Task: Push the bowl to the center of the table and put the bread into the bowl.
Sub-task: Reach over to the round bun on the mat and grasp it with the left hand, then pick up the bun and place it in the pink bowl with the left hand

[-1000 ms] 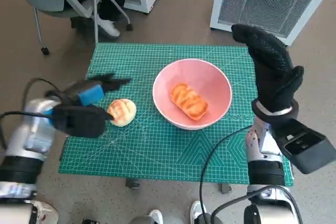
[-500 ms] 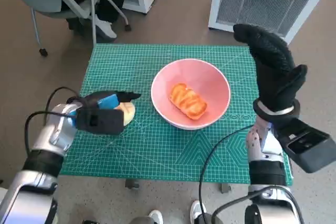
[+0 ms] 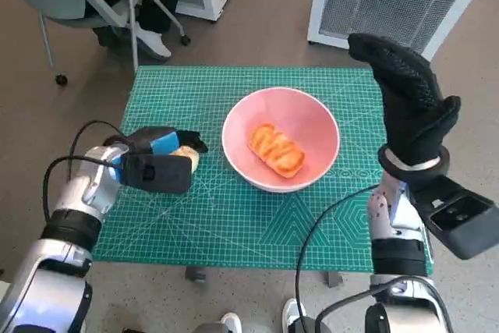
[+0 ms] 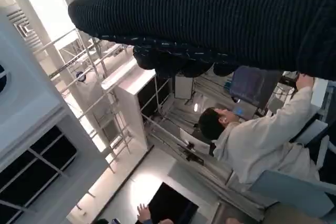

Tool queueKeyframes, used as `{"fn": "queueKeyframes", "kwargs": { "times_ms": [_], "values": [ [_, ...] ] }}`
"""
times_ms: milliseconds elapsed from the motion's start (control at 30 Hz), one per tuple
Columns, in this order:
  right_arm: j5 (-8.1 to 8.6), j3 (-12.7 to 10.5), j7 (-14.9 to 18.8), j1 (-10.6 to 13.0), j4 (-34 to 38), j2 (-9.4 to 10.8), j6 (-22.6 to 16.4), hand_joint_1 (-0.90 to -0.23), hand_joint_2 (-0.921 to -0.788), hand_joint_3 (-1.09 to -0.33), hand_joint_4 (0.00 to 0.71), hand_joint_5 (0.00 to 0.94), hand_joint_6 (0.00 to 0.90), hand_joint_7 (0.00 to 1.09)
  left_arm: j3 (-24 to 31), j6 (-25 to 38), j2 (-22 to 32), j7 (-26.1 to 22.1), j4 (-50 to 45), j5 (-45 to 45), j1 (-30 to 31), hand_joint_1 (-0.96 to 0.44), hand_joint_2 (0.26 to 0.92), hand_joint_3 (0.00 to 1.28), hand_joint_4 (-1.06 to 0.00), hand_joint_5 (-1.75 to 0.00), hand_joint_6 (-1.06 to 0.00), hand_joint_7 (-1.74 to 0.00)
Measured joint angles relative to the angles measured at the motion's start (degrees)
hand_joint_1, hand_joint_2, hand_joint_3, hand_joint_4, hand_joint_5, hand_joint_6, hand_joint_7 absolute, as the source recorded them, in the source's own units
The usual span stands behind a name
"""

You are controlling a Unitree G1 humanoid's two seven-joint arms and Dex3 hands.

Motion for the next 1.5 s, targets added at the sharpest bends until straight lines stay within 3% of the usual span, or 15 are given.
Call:
{"fn": "queueKeyframes", "kwargs": {
  "times_ms": [333, 667, 833, 1200, 1267, 1333, 1367, 1433, 1500],
  "values": [
    [0.01, -0.12, 0.02, 0.00, 0.03, -0.15, 0.25, -0.570, -0.921, -0.802, -0.001, 0.435, -0.001, 0.60, 7.19, -0.82, 3.69, -1.66, -13.73, -6.47, 2.09, 0.00, 0.920, 0.07, -0.70, -1.09, -0.61, -1.25],
    [-0.07, -0.02, 0.01, -0.02, 0.20, -0.09, 0.32, -0.554, -0.921, -0.805, -0.001, 0.436, -0.001, 0.58, 12.47, 0.70, 2.88, -2.41, -27.39, -12.62, -0.39, 0.00, 0.920, 0.11, -0.60, -1.17, -0.61, -1.27],
    [-0.10, 0.00, 0.02, -0.10, 0.58, -0.06, 0.32, -0.568, -0.921, -0.801, -0.001, 0.432, -0.001, 0.58, 12.03, -0.08, -0.36, -1.53, -29.45, -12.77, -2.99, 0.00, 0.920, 0.12, -0.61, -1.22, -0.59, -1.24],
    [-0.18, 0.50, 0.01, -0.05, 0.36, 0.37, 0.18, -0.567, -0.921, -0.798, -0.001, 0.435, -0.001, 0.58, 6.73, -9.60, -7.38, 1.04, -23.70, -10.63, -7.40, 0.00, 0.921, 0.16, -0.55, -1.28, -0.55, -1.29],
    [-0.16, 0.50, 0.02, 0.04, 0.27, 0.35, 0.01, -0.567, -0.921, -0.798, -0.001, 0.436, -0.001, 0.58, 5.77, -10.26, -8.32, 1.00, -22.02, -10.17, -7.43, 0.00, 0.921, 0.19, -0.54, -1.33, -0.49, -1.30],
    [-0.06, 0.47, 0.09, 0.17, 0.26, 0.29, -0.12, -0.568, -0.921, -0.798, -0.001, 0.437, -0.001, 0.58, 5.05, -10.05, -9.04, 0.40, -20.98, -10.04, -7.31, 0.00, 0.921, 0.28, -0.46, -1.40, -0.37, -1.42],
    [0.02, 0.43, 0.19, 0.23, 0.26, 0.25, -0.13, -0.568, -0.921, -0.798, -0.001, 0.437, -0.001, 0.58, 4.73, -9.60, -9.36, -0.37, -20.54, -10.09, -7.21, -0.01, 0.904, 0.27, -0.41, -1.22, -0.33, -1.29],
    [0.13, 0.36, 0.36, 0.28, 0.26, 0.11, -0.12, -0.568, -0.921, -0.800, -0.001, 0.437, -0.001, 0.58, 4.14, -8.07, -9.75, -2.39, -20.32, -10.21, -6.93, -0.05, 0.886, 0.18, -0.33, -0.54, -0.30, -0.74],
    [0.24, 0.27, 0.59, 0.29, 0.20, 0.00, -0.07, -0.564, -0.921, -0.802, -0.001, 0.436, -0.001, 0.58, 3.30, -5.86, -9.91, -5.02, -20.30, -10.23, -6.77, -0.10, 0.886, 0.11, -0.26, -0.28, -0.29, -0.47]
  ]
}}
